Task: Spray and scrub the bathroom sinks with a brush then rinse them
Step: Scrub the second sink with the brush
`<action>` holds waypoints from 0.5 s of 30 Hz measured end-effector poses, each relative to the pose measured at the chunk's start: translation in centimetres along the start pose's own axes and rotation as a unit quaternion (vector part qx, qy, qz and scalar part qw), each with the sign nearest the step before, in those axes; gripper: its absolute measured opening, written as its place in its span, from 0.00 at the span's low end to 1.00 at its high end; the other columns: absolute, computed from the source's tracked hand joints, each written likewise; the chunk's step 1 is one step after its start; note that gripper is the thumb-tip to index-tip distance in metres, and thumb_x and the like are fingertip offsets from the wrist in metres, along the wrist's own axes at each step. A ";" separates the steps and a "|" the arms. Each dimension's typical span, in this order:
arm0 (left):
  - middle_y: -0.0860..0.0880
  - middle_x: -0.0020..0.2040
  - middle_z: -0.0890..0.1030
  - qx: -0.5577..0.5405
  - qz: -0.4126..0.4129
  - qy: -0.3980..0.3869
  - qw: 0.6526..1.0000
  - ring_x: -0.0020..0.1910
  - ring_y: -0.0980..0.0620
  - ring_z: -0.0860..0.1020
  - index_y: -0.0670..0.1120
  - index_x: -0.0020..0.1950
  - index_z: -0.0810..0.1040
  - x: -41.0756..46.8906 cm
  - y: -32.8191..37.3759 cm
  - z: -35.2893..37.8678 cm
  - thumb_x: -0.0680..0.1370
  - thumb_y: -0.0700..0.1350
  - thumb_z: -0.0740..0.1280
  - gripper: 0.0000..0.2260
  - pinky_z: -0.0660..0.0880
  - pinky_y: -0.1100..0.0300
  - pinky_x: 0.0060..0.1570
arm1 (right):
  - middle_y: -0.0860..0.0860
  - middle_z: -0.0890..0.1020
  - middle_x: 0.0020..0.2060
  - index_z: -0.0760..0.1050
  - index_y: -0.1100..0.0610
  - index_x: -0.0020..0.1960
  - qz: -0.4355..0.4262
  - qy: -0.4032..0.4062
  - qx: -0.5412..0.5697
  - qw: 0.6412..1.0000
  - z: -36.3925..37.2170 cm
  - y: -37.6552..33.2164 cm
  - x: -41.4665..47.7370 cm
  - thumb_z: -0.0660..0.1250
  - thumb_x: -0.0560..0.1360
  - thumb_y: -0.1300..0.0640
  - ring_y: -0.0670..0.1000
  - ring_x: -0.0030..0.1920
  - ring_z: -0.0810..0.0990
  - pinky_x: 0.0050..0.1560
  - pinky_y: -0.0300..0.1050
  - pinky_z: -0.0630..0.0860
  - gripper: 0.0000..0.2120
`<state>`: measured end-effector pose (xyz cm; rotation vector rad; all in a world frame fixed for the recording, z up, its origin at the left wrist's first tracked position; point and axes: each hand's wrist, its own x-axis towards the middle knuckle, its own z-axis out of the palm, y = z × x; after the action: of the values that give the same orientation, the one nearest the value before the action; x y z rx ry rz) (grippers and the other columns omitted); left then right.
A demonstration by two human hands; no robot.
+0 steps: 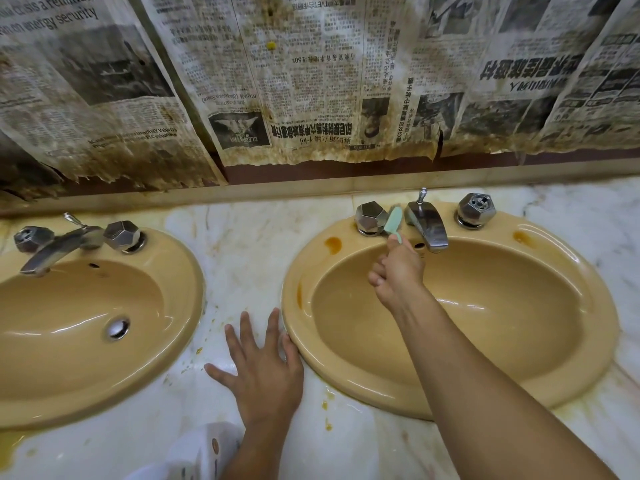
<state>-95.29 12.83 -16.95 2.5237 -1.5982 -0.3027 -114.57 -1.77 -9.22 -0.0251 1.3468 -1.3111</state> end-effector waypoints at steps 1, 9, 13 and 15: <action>0.53 0.84 0.50 -0.001 0.001 0.002 1.000 0.83 0.49 0.40 0.67 0.81 0.53 0.0 0.1 -0.1 0.82 0.62 0.42 0.26 0.44 0.24 0.72 | 0.47 0.57 0.29 0.75 0.48 0.70 0.000 -0.001 -0.002 1.000 0.0 -0.3 0.3 0.59 0.86 0.55 0.45 0.24 0.54 0.23 0.38 0.52 0.15; 0.53 0.84 0.50 -0.003 -0.008 -0.008 1.000 0.83 0.49 0.40 0.67 0.82 0.54 -0.1 0.1 -0.2 0.85 0.59 0.49 0.24 0.44 0.24 0.72 | 0.47 0.56 0.28 0.75 0.42 0.69 0.010 -0.014 -0.025 1.000 -0.7 2.0 -1.7 0.59 0.86 0.54 0.46 0.25 0.54 0.23 0.38 0.53 0.16; 0.53 0.84 0.49 -0.005 -0.008 -0.009 1.000 0.83 0.50 0.39 0.67 0.82 0.53 -0.1 0.1 -0.1 0.85 0.60 0.48 0.24 0.44 0.24 0.73 | 0.47 0.58 0.30 0.76 0.45 0.70 0.009 0.005 -0.030 1.000 0.1 -0.1 0.5 0.60 0.85 0.55 0.45 0.24 0.54 0.23 0.38 0.53 0.15; 0.53 0.84 0.49 -0.003 -0.008 -0.006 1.000 0.83 0.50 0.39 0.67 0.82 0.53 -0.1 0.1 0.0 0.85 0.60 0.48 0.24 0.44 0.24 0.73 | 0.47 0.58 0.29 0.77 0.42 0.67 -0.001 -0.001 -0.049 0.999 -0.3 0.2 0.1 0.59 0.85 0.54 0.46 0.25 0.54 0.23 0.38 0.53 0.15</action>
<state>-95.44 12.84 -16.87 2.5372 -1.5790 -0.3228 -114.67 -1.55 -9.48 -0.0958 1.4082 -1.2463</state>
